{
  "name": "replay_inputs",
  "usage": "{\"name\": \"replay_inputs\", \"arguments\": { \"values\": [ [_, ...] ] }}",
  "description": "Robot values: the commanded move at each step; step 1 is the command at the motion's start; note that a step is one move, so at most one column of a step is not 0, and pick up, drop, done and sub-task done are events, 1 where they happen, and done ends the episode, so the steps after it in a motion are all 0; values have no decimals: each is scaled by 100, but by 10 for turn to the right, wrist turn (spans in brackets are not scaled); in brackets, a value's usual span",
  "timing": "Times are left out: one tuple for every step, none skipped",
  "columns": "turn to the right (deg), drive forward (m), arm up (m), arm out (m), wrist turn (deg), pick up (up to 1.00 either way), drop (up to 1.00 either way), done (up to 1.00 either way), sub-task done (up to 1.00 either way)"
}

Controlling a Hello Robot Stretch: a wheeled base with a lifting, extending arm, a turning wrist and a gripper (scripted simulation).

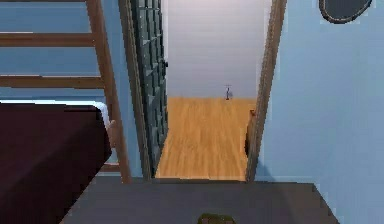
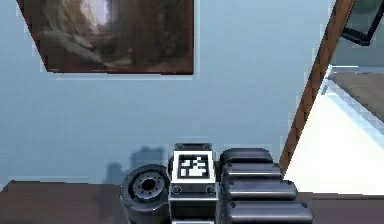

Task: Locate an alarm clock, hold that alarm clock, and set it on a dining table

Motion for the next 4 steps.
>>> {"name": "replay_inputs", "arguments": {
  "values": [
    [0,100,0,0,0,0,0,0,0],
    [60,0,0,0,0,0,0,0,0],
    [0,65,0,0,0,0,0,0,0],
    [270,0,0,0,0,0,0,0,0]
  ]
}}
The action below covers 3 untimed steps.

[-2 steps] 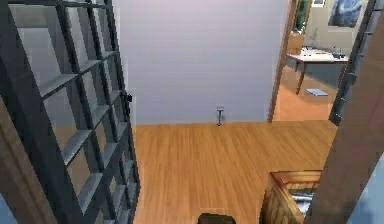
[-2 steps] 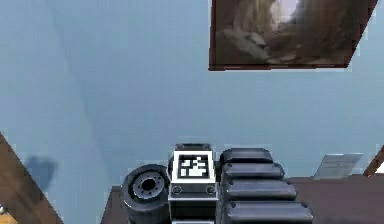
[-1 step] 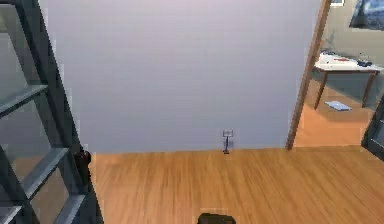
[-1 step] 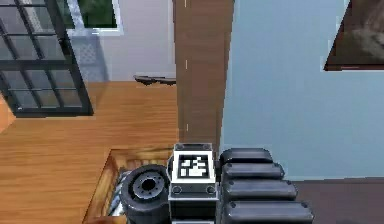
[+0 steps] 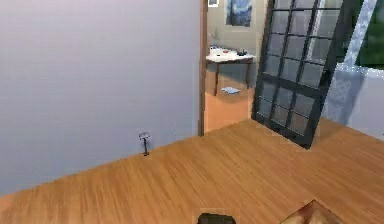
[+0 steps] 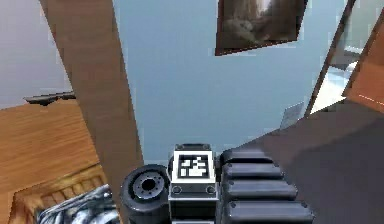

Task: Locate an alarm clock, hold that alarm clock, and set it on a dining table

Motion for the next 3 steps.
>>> {"name": "replay_inputs", "arguments": {
  "values": [
    [0,85,0,0,0,0,0,0,0],
    [210,0,0,0,0,0,0,0,0],
    [0,100,0,0,0,0,0,0,0]
  ]
}}
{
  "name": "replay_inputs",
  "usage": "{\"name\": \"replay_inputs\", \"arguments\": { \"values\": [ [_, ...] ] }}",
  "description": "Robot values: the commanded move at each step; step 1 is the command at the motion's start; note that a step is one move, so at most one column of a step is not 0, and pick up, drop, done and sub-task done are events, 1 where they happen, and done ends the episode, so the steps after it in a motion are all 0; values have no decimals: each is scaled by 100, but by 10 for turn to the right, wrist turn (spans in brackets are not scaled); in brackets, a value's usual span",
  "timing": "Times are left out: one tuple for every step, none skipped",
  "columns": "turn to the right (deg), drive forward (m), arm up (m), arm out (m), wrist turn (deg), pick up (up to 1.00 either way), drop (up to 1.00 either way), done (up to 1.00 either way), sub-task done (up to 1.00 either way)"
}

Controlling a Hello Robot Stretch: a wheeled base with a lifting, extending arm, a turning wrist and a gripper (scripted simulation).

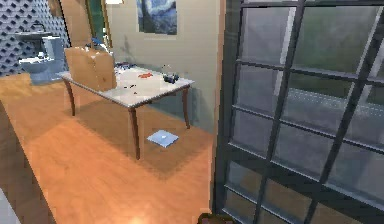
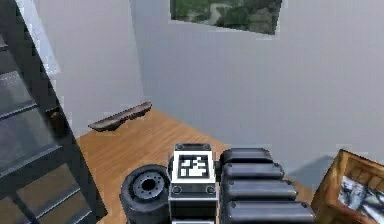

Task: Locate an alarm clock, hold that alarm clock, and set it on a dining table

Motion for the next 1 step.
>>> {"name": "replay_inputs", "arguments": {
  "values": [
    [0,20,0,0,0,0,0,0,0]
  ]
}}
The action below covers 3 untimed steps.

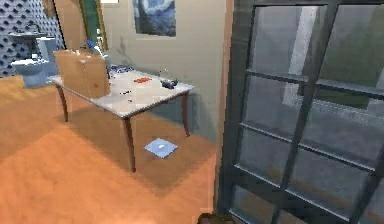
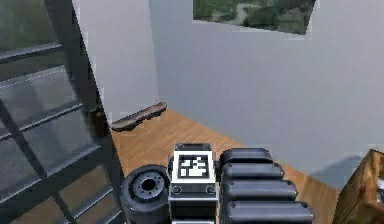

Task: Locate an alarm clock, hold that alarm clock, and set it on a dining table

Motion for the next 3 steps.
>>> {"name": "replay_inputs", "arguments": {
  "values": [
    [-210,0,0,0,0,0,0,0,0],
    [0,30,0,0,0,0,0,0,0],
    [-180,0,0,0,0,0,0,0,0]
  ]
}}
